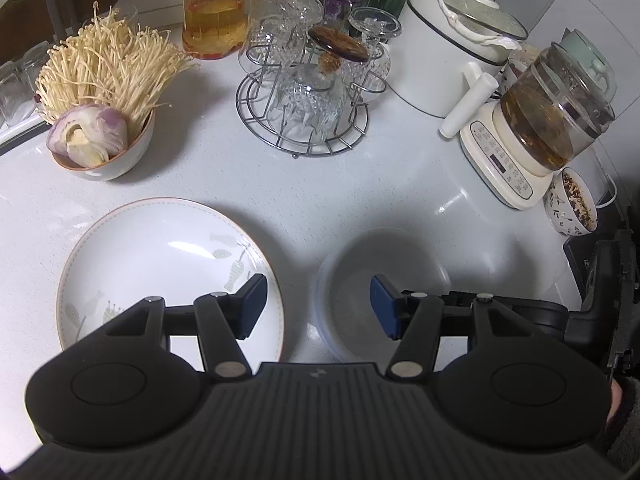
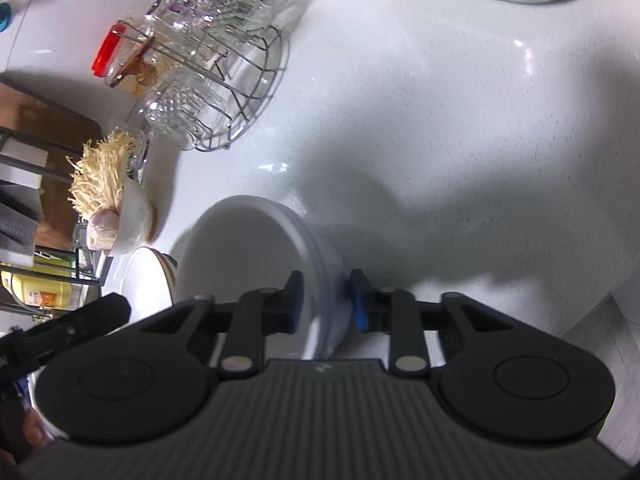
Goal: Organize plates and bowls
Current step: 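Open both grippers to release the white bowl, then close both grippers on the rim of the bowl stack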
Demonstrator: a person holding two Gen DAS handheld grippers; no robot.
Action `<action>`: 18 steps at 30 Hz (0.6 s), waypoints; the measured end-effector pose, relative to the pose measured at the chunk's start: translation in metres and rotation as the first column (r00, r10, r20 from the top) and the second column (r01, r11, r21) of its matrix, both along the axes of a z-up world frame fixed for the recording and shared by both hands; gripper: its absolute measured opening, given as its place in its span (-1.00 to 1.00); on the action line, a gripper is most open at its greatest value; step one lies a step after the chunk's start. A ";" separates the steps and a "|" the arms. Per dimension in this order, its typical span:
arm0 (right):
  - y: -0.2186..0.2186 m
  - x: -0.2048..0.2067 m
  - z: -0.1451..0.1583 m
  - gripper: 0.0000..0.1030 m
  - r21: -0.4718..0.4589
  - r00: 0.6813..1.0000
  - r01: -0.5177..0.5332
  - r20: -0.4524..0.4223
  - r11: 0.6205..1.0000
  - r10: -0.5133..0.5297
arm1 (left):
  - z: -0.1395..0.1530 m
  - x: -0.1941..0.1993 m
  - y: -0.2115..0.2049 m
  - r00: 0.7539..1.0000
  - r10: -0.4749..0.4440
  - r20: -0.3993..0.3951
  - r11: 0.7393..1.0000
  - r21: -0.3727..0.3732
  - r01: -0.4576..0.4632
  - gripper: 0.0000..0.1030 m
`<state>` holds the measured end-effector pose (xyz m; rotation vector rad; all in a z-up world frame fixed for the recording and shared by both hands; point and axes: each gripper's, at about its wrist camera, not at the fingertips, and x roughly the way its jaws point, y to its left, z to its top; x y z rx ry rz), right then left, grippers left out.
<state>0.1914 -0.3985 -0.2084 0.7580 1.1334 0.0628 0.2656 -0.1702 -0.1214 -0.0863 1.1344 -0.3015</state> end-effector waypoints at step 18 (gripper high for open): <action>-0.034 -0.016 0.004 -0.70 -0.045 0.996 0.090 0.000 0.995 -0.090 | -0.015 0.013 -0.041 0.996 -0.075 -0.042 0.996 -0.054 0.072 0.22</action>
